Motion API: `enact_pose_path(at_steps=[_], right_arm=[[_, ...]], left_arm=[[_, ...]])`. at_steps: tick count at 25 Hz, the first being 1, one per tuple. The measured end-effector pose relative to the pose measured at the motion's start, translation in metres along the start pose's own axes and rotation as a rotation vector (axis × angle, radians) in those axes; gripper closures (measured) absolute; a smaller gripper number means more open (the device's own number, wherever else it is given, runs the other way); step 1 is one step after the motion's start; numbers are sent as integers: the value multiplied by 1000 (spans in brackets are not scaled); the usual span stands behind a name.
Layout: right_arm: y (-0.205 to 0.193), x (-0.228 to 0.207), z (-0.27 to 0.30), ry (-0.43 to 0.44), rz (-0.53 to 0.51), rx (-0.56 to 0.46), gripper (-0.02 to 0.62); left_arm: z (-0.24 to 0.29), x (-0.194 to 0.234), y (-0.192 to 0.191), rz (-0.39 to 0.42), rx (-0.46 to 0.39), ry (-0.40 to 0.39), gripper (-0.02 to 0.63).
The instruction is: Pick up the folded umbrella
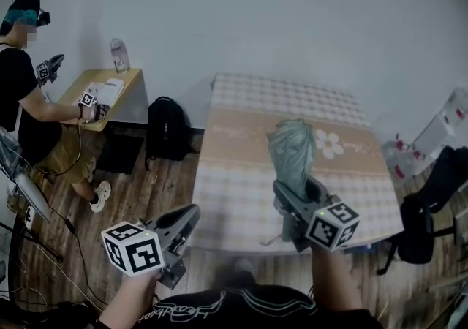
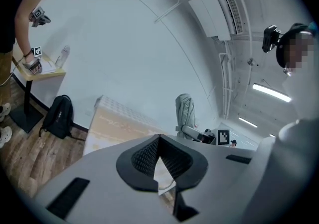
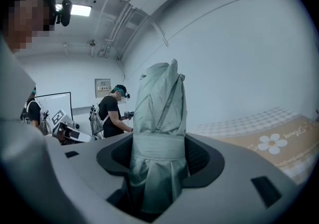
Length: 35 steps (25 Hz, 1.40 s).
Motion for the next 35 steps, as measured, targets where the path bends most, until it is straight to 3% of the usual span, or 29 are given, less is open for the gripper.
enact_pose_path(at_steps=[7,15,35], right_arm=[[24,54,-42,-10,-58,-108,334],[20,94,-66,-19,-83,-133,334],[8,109,-71,-33,-86,-115,334]], left_arm=[[-20,-29,0,95,-30,-58,611],[-42,-51,-2,153,-63,-100,611],[-57,-65,5,205,-92,-100,611]])
Point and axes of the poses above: the fingertips, and each gripper's own axes: z forward along the fingers, x to its left, y out of its top, the point moved 1 cm from there along -z, backward along the fingers, and after that the axes turned 13 degrees about x, right-handed, at the moved point
